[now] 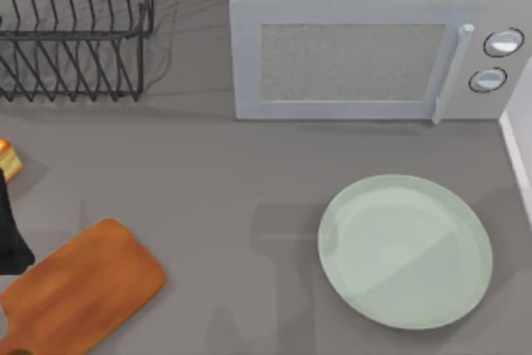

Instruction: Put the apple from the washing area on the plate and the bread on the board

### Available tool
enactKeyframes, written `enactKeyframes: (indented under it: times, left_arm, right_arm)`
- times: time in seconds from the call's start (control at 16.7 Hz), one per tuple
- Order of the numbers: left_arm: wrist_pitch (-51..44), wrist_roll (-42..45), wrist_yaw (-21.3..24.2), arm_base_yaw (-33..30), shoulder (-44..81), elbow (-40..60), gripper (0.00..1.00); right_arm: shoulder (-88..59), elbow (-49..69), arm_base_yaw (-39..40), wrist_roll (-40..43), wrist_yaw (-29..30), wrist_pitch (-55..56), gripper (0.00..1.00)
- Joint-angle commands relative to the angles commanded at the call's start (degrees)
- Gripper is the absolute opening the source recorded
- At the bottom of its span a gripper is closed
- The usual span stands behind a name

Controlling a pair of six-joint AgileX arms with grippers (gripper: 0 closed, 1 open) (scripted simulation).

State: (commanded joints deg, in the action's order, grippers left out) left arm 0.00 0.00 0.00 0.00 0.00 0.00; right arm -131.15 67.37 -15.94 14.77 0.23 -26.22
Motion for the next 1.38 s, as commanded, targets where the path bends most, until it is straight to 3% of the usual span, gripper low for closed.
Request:
enactKeyframes:
  times: [0.78, 1.38]
  left_arm:
    - [0.0, 0.0, 0.0, 0.0, 0.0, 0.0, 1.00]
    - [0.0, 0.0, 0.0, 0.0, 0.0, 0.0, 1.00]
  right_arm:
    - [0.0, 0.0, 0.0, 0.0, 0.0, 0.0, 0.02]
    - [4.4, 1.3, 0.1, -0.4, -0.8, -2.6, 0.00]
